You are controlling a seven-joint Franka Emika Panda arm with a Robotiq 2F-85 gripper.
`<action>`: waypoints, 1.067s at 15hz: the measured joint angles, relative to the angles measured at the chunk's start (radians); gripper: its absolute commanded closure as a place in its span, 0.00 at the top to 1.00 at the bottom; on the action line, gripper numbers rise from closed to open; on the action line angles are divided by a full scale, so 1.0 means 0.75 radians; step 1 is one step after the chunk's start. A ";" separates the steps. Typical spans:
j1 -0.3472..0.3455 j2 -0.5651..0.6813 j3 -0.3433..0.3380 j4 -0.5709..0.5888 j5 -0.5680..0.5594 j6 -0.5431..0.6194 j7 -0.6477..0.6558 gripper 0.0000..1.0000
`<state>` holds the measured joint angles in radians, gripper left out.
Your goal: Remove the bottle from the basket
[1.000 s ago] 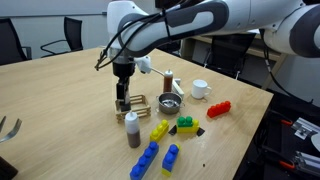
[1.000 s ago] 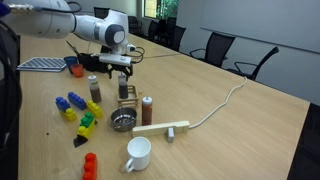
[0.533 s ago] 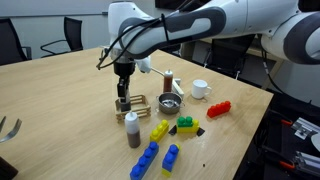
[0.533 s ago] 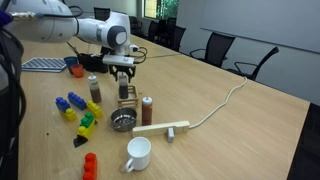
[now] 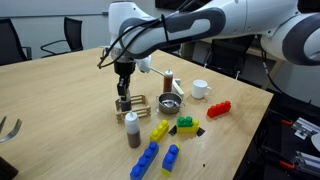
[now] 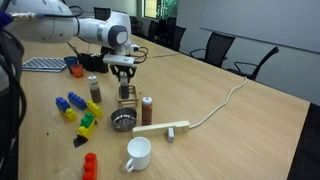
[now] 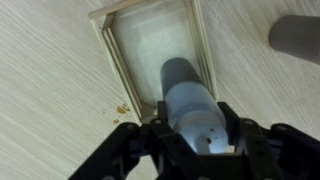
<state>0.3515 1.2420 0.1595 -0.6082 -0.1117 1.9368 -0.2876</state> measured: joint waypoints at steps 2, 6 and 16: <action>0.002 0.000 -0.018 0.006 -0.011 -0.001 0.022 0.27; 0.008 -0.007 -0.056 0.057 -0.048 -0.005 0.068 0.27; 0.009 -0.082 -0.191 0.336 -0.073 -0.137 0.218 0.27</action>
<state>0.3583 1.1802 0.0165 -0.3564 -0.1666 1.8340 -0.1238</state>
